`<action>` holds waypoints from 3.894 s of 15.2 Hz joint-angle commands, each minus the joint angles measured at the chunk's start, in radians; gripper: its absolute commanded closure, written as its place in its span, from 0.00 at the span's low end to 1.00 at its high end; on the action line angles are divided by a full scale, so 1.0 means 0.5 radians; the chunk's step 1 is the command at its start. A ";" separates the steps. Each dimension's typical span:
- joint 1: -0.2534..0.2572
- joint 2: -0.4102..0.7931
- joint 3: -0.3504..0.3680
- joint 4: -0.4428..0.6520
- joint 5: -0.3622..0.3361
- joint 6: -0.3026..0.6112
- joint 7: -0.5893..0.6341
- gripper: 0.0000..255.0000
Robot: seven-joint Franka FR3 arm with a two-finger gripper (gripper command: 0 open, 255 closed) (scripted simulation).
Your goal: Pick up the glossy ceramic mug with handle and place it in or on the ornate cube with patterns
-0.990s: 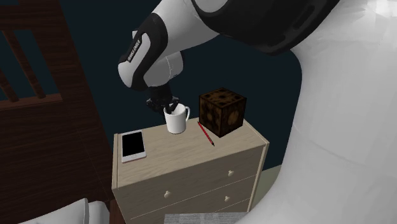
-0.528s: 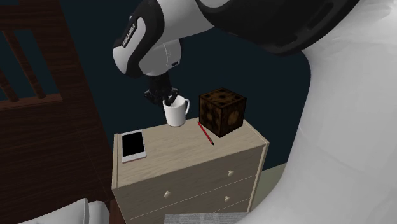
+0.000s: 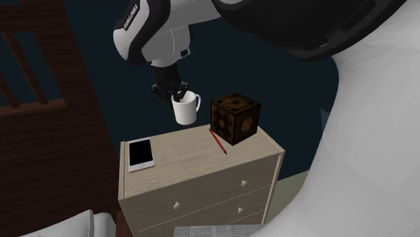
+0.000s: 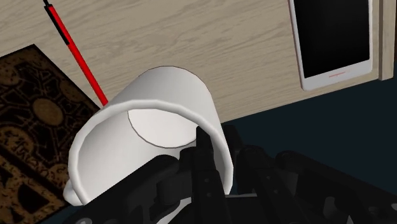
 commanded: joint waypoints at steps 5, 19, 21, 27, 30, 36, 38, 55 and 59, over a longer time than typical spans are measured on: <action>0.000 -0.034 0.003 0.126 0.032 -0.154 -0.035 1.00; 0.002 -0.067 0.006 0.466 0.069 -0.518 -0.096 1.00; -0.023 -0.079 -0.018 0.482 0.081 -0.539 -0.150 1.00; -0.166 -0.111 -0.161 0.473 0.127 -0.522 -0.446 1.00; -0.235 -0.098 -0.229 0.502 0.140 -0.522 -0.587 1.00; -0.367 -0.017 -0.357 0.627 0.155 -0.543 -0.855 1.00; -0.409 0.026 -0.397 0.690 0.158 -0.556 -0.941 1.00; -0.460 0.072 -0.441 0.383 0.151 -0.197 -0.999 1.00; -0.461 0.085 -0.442 0.299 0.143 -0.101 -0.988 1.00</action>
